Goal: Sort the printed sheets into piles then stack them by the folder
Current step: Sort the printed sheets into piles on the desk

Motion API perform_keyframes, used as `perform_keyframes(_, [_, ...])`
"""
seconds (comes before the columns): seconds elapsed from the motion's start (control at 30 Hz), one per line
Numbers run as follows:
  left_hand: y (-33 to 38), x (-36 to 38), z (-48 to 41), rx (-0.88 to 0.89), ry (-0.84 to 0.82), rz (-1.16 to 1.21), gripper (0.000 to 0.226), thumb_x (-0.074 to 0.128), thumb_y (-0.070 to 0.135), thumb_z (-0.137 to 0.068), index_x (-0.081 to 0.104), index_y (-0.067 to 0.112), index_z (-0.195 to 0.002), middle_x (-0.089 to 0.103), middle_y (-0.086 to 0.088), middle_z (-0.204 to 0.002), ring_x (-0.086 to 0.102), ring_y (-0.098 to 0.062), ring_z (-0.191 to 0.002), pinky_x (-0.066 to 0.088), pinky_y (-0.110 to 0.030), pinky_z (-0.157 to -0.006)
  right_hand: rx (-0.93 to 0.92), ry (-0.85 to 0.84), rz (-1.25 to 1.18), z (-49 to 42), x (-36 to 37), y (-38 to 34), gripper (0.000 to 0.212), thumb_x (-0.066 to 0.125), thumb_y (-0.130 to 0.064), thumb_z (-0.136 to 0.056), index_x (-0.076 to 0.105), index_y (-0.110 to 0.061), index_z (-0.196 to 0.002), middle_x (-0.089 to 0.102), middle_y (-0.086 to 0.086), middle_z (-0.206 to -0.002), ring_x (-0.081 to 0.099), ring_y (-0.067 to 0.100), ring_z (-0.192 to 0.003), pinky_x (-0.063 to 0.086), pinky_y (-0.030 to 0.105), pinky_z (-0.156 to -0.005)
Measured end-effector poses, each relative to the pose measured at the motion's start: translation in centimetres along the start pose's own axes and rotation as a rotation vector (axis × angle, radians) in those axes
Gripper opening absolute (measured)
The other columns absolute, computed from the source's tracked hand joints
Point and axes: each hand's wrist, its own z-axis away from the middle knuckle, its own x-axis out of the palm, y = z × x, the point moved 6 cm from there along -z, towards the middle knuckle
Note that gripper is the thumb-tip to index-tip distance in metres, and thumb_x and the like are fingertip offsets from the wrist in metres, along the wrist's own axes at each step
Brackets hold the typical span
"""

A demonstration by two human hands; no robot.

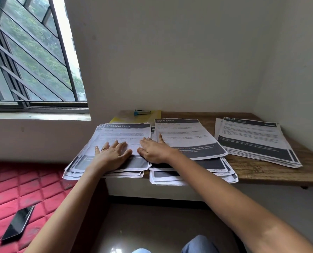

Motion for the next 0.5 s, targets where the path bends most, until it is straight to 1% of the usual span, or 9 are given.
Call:
perform_keyframes(0.1, [-0.2, 0.1, -0.4, 0.000, -0.014, -0.004, 0.063, 0.024, 0.066, -0.094, 0.020, 0.037, -0.150, 0.010, 0.005, -0.162, 0.005, -0.029, -0.149, -0.002, -0.057, -0.115, -0.014, 0.008, -0.027, 0.1, 0.1, 0.1, 0.060, 0.018, -0.043, -0.103, 0.011, -0.008, -0.152, 0.006, 0.007, -0.160, 0.001, 0.016, -0.147, -0.017, 0.047, -0.112])
perform_keyframes(0.17, [-0.2, 0.0, -0.6, 0.004, -0.018, 0.008, 0.060, 0.025, 0.065, -0.094, 0.026, 0.036, -0.147, 0.016, 0.004, -0.160, 0.009, -0.031, -0.148, 0.001, -0.059, -0.114, -0.029, 0.054, -0.081, 0.2, -0.5, 0.4, 0.059, 0.020, -0.043, -0.103, 0.015, -0.009, -0.151, 0.008, 0.007, -0.159, 0.001, 0.016, -0.147, -0.018, 0.045, -0.112])
perform_keyframes(0.23, [0.2, -0.3, -0.8, 0.017, 0.002, 0.034, 0.058, 0.026, 0.062, -0.095, 0.031, 0.033, -0.145, 0.024, 0.002, -0.158, 0.014, -0.031, -0.147, 0.006, -0.059, -0.114, -0.020, 0.183, -0.134, 0.6, -2.0, 1.3, 0.059, 0.025, -0.045, -0.102, 0.022, -0.010, -0.149, 0.015, 0.008, -0.158, 0.008, 0.018, -0.147, -0.014, 0.043, -0.114])
perform_keyframes(0.27, [0.7, -0.5, -0.9, 0.033, 0.017, 0.050, 0.060, 0.027, 0.061, -0.095, 0.030, 0.030, -0.146, 0.025, 0.000, -0.157, 0.015, -0.031, -0.146, 0.008, -0.058, -0.115, 0.004, 0.262, -0.153, 0.9, -3.0, 2.1, 0.059, 0.030, -0.046, -0.101, 0.027, -0.010, -0.147, 0.022, 0.009, -0.156, 0.014, 0.020, -0.146, -0.009, 0.044, -0.115])
perform_keyframes(0.3, [1.3, -0.8, -0.9, 0.060, 0.034, 0.065, 0.062, 0.028, 0.060, -0.095, 0.028, 0.028, -0.148, 0.024, -0.001, -0.158, 0.015, -0.030, -0.146, 0.009, -0.057, -0.116, 0.047, 0.335, -0.176, 1.3, -4.0, 3.2, 0.059, 0.036, -0.046, -0.099, 0.032, -0.010, -0.145, 0.028, 0.010, -0.154, 0.021, 0.023, -0.144, -0.001, 0.046, -0.117])
perform_keyframes(0.33, [2.2, -1.1, -1.1, 0.096, 0.052, 0.077, 0.063, 0.028, 0.060, -0.096, 0.026, 0.027, -0.149, 0.024, -0.002, -0.158, 0.015, -0.028, -0.147, 0.009, -0.055, -0.116, 0.115, 0.388, -0.200, 1.8, -4.9, 4.6, 0.059, 0.041, -0.046, -0.097, 0.036, -0.009, -0.142, 0.035, 0.012, -0.150, 0.029, 0.026, -0.140, 0.011, 0.047, -0.118])
perform_keyframes(0.4, [4.3, -1.8, -1.2, 0.171, 0.087, 0.098, 0.062, 0.028, 0.058, -0.096, 0.026, 0.026, -0.150, 0.022, -0.002, -0.159, 0.014, -0.026, -0.147, 0.007, -0.053, -0.118, 0.291, 0.443, -0.165, 3.1, -6.1, 7.9, 0.058, 0.048, -0.046, -0.095, 0.044, -0.004, -0.135, 0.047, 0.016, -0.139, 0.043, 0.030, -0.129, 0.033, 0.044, -0.110])
perform_keyframes(0.43, [5.4, -2.0, -1.2, 0.203, 0.100, 0.109, 0.061, 0.028, 0.056, -0.097, 0.026, 0.025, -0.150, 0.021, -0.003, -0.159, 0.012, -0.025, -0.148, 0.005, -0.052, -0.118, 0.385, 0.445, -0.103, 3.8, -6.4, 9.8, 0.057, 0.050, -0.046, -0.094, 0.047, -0.001, -0.131, 0.051, 0.017, -0.134, 0.047, 0.031, -0.124, 0.038, 0.043, -0.105])
perform_keyframes(0.5, [7.6, -2.2, -1.2, 0.256, 0.106, 0.133, 0.060, 0.027, 0.054, -0.099, 0.024, 0.025, -0.151, 0.015, -0.003, -0.161, 0.007, -0.024, -0.149, 0.001, -0.050, -0.117, 0.563, 0.411, -0.032, 5.2, -6.4, 13.3, 0.059, 0.053, -0.047, -0.092, 0.049, 0.000, -0.127, 0.053, 0.018, -0.130, 0.049, 0.033, -0.120, 0.040, 0.042, -0.101])
